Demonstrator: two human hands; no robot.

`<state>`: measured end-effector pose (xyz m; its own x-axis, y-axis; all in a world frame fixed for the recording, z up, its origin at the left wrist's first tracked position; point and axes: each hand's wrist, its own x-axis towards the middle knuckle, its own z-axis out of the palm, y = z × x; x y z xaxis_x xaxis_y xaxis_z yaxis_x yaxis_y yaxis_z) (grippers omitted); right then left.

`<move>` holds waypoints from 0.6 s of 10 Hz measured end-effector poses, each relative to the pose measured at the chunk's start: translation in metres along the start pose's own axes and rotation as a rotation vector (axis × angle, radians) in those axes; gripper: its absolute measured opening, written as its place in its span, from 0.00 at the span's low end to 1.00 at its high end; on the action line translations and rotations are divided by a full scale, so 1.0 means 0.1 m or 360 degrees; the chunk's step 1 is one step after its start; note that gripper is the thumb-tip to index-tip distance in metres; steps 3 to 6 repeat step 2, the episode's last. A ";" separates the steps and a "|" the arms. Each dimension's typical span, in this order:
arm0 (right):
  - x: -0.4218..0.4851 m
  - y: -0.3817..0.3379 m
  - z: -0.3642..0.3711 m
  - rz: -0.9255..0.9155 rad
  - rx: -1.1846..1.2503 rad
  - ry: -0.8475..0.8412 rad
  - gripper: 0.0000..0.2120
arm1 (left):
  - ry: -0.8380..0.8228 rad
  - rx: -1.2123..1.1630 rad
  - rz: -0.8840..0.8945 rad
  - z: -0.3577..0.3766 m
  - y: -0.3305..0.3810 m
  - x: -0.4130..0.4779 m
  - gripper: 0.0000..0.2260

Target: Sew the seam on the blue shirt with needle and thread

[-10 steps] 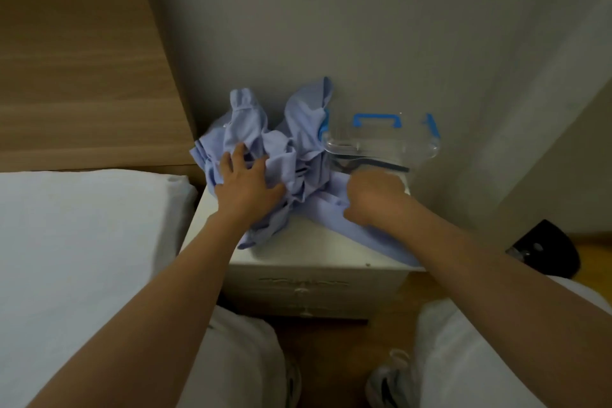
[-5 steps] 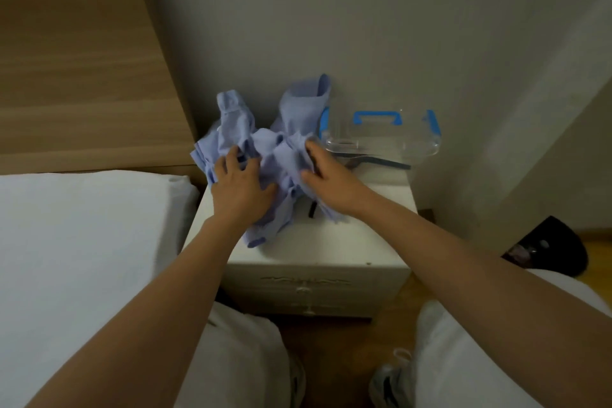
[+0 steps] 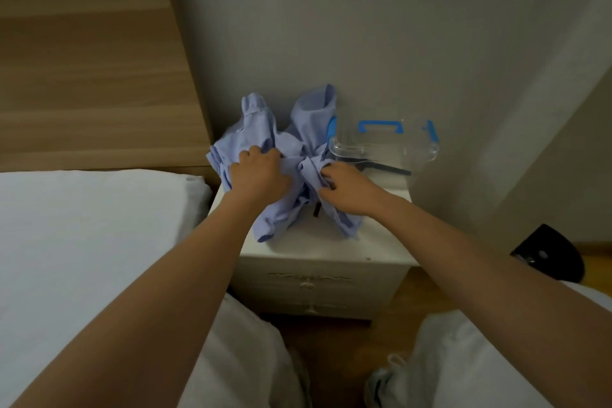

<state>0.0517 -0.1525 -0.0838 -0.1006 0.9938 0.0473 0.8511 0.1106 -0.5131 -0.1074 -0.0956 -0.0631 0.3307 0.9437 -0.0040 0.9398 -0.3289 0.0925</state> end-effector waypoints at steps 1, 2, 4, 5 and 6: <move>-0.15 -0.10 -0.18 0.0065 -0.0138 -0.0112 0.18 | 0.0002 0.0043 -0.0001 -0.11 0.06 -0.02 0.22; -0.33 -0.18 -0.48 0.0004 -0.0030 -0.0004 0.08 | -0.0138 -0.0018 -0.0028 -0.31 0.21 -0.06 0.25; -0.33 -0.18 -0.48 0.0004 -0.0030 -0.0004 0.08 | -0.0138 -0.0018 -0.0028 -0.31 0.21 -0.06 0.25; -0.33 -0.18 -0.48 0.0004 -0.0030 -0.0004 0.08 | -0.0138 -0.0018 -0.0028 -0.31 0.21 -0.06 0.25; -0.33 -0.18 -0.48 0.0004 -0.0030 -0.0004 0.08 | -0.0138 -0.0018 -0.0028 -0.31 0.21 -0.06 0.25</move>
